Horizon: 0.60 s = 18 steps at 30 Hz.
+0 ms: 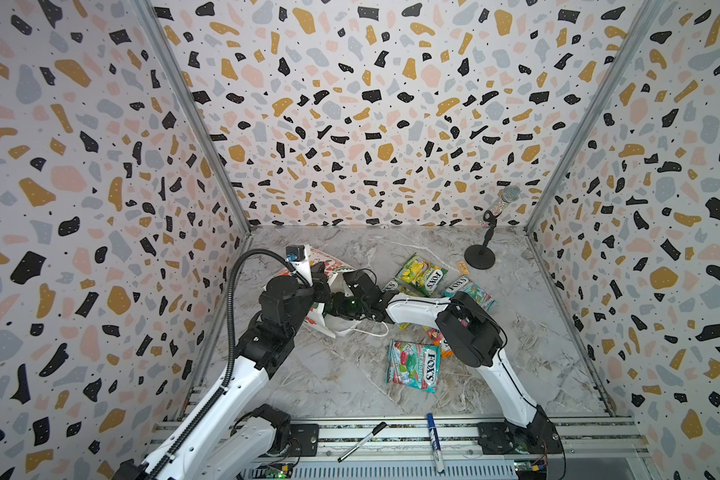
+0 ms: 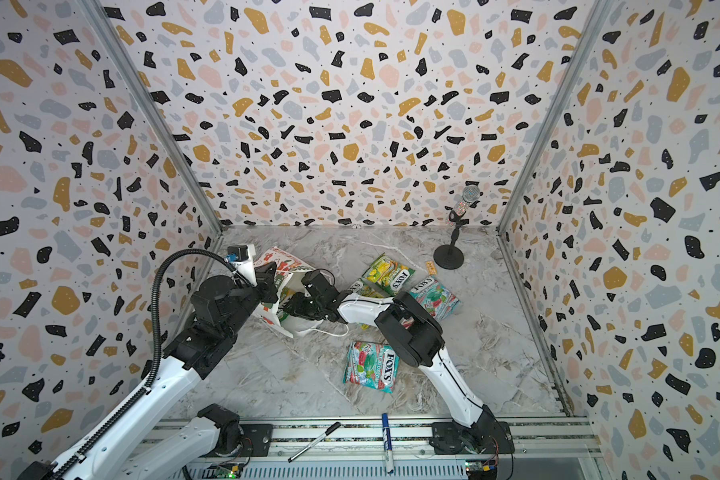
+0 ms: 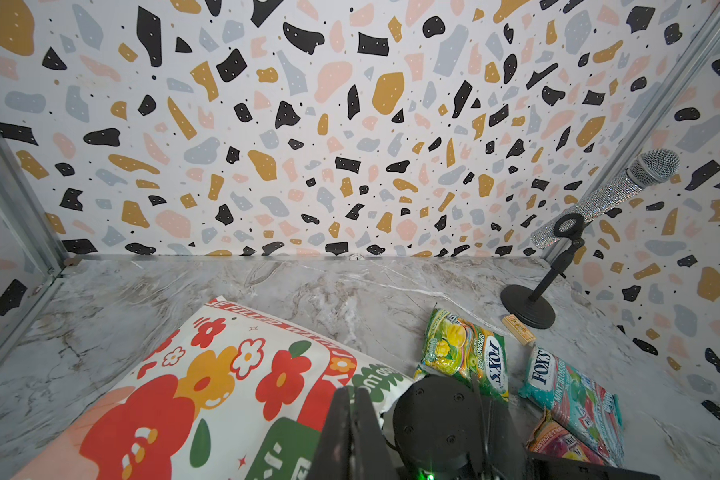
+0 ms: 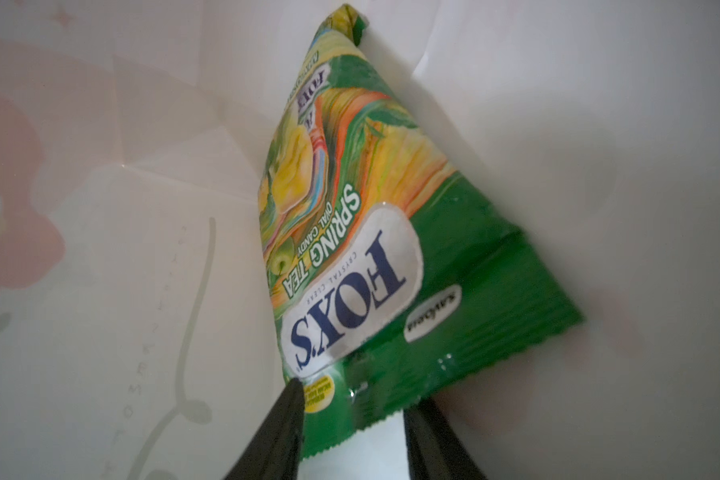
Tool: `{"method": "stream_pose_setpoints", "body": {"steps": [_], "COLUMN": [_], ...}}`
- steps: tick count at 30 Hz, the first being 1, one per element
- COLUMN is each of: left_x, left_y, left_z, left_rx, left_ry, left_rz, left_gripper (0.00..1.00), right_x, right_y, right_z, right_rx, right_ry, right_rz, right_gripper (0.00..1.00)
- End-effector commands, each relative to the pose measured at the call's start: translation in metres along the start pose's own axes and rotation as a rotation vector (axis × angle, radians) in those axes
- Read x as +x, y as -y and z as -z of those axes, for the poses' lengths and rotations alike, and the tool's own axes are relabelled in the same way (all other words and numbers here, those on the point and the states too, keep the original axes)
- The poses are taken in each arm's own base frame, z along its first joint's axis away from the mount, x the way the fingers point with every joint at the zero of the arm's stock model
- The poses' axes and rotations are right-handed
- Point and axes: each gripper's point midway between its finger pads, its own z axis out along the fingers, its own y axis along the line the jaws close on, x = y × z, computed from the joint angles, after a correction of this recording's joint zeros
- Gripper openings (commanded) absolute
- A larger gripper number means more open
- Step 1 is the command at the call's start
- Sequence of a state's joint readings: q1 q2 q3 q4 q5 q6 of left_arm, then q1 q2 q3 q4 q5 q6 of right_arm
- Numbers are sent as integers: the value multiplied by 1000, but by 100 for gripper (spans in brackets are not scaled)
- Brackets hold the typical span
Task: Take the snacks out of the paper bag
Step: 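Close the right gripper on the green Spring Tea packet inside the bag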
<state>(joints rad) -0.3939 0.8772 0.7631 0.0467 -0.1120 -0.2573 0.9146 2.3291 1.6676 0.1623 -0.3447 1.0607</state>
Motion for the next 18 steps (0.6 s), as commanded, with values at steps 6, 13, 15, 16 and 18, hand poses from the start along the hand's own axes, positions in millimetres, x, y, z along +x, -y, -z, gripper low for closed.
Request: {"method": "stream_pose_setpoints", "body": {"steps": [6,13,15,16,18], "left_x": [-28,-26,-25,-25,-25], "left_y": [4,-9,-14,-16,-18], "left_z": [9,9,9,9,10], "left_rx": [29,-45,-73,-84,-98], "left_ry": [110,106,105,105,105], "left_rz": [23,24,23,24,24], "left_gripper": [0,0,0,0,0], "right_x": [-22,-22,-21,-21,-19], "right_y": [-10,-34,-39,-42,-48], "right_z": [-10,-3,5,9,18], "right_rx": [-4,-89,-96,-103,-110], "right_ry": [99,113,121,121,121], "right_rz": [-62,13,45,63,99], "right_gripper": [39,10,3,1,0]}}
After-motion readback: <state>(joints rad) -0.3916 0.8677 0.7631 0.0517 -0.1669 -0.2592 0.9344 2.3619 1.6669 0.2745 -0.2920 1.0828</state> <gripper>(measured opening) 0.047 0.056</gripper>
